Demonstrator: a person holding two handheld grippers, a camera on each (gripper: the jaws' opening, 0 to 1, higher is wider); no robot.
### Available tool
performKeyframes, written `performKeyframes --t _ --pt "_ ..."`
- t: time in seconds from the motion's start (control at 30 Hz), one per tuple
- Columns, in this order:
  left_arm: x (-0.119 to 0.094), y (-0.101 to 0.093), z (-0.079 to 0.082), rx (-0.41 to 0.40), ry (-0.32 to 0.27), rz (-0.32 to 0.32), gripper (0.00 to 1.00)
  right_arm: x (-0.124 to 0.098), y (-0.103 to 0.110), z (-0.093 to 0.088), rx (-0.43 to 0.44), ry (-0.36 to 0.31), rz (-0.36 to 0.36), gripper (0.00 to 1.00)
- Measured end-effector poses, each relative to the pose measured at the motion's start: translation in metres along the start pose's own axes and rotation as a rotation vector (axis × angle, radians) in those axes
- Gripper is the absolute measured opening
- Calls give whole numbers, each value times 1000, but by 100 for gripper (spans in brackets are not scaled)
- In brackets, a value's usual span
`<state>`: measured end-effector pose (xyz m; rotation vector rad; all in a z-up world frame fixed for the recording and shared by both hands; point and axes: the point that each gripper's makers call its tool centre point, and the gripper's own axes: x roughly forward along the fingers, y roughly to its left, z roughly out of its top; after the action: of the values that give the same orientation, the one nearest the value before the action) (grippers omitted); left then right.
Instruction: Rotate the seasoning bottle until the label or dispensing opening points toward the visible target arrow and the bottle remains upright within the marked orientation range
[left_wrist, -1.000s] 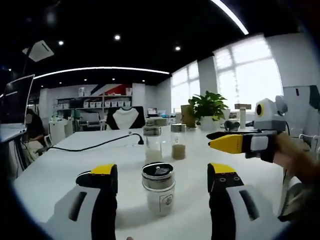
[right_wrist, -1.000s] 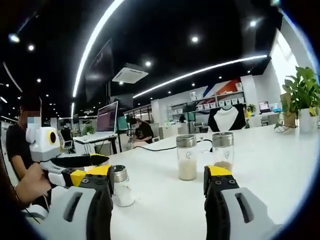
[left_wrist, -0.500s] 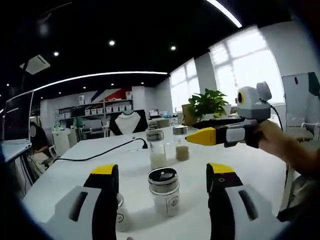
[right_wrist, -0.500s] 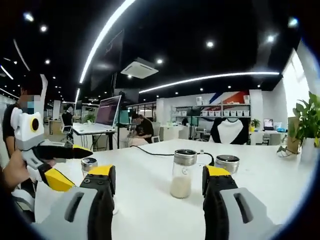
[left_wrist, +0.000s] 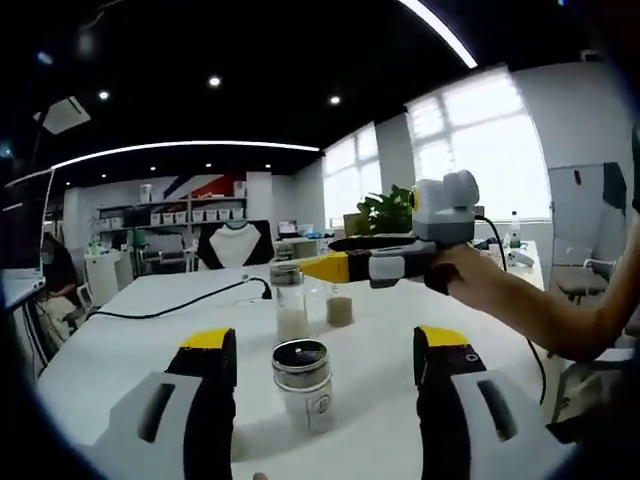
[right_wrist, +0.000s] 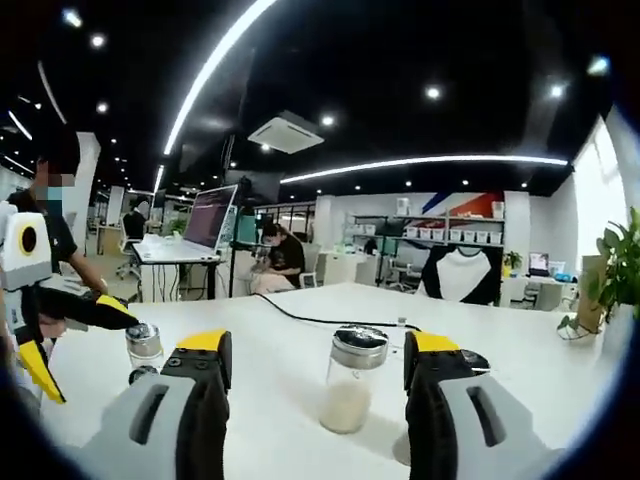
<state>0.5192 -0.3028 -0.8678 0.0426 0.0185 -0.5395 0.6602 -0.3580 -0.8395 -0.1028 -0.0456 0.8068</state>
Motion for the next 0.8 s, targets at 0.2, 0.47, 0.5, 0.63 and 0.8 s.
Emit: performKeyframes --t 0.2,0.47,0.5,0.63,0.8 --pt "-11 6 3 3 2 27 77 26 -9 -6 -1 19 6 70" --pt "-9 9 18 -23 -55 36 76 47 -26 -15 -26 40 -34 66" --pt "-6 8 16 -21 -47 23 76 50 -29 -18 -28 44 -41 65" --pt "2 5 8 -18 -19 1 76 58 -29 -31 -26 61 -36 63" --pt "12 2 -2 -10 11 -28 76 62 -26 -43 -19 88 -22 59"
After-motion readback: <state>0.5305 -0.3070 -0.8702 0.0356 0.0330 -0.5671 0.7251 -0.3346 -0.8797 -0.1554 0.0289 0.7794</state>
